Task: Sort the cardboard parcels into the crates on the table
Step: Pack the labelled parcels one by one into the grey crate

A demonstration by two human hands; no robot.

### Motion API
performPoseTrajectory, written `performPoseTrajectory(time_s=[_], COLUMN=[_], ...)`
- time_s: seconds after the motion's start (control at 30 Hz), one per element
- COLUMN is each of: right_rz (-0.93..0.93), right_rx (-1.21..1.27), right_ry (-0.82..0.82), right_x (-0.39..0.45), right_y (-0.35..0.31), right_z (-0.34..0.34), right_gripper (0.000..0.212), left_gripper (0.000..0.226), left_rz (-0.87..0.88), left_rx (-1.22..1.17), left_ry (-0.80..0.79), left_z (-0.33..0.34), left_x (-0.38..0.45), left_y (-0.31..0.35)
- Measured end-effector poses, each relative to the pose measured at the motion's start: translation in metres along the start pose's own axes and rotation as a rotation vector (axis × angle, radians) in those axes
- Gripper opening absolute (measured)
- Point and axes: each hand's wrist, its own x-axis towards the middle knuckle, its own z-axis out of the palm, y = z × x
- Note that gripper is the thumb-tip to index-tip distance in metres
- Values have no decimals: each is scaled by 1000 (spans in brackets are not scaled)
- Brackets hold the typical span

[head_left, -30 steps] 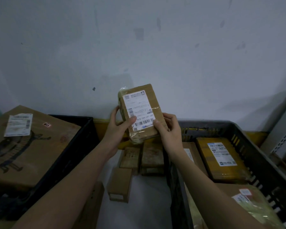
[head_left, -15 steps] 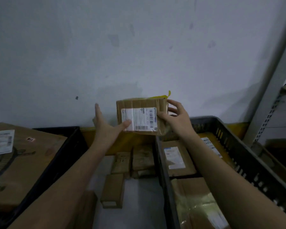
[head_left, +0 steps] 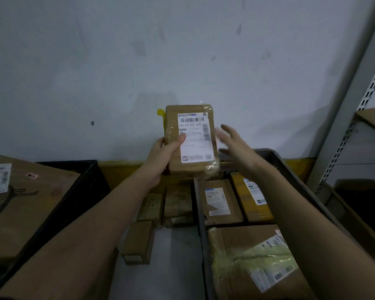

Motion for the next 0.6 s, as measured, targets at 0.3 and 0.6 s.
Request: performPoseTrajectory(time_s=[0.3, 0.6], right_rz=[126, 451], right_rx=[132, 74], right_ry=[166, 267], right_x=[0, 21], right_y=[52, 143], right_z=[-30, -47], right_gripper=[79, 71], left_gripper=[46, 78], left_rz=[-87, -261], left_rx=[84, 501], left_ry=[28, 68], left_z=[61, 89], left_x=[6, -6], left_y=[-30, -146])
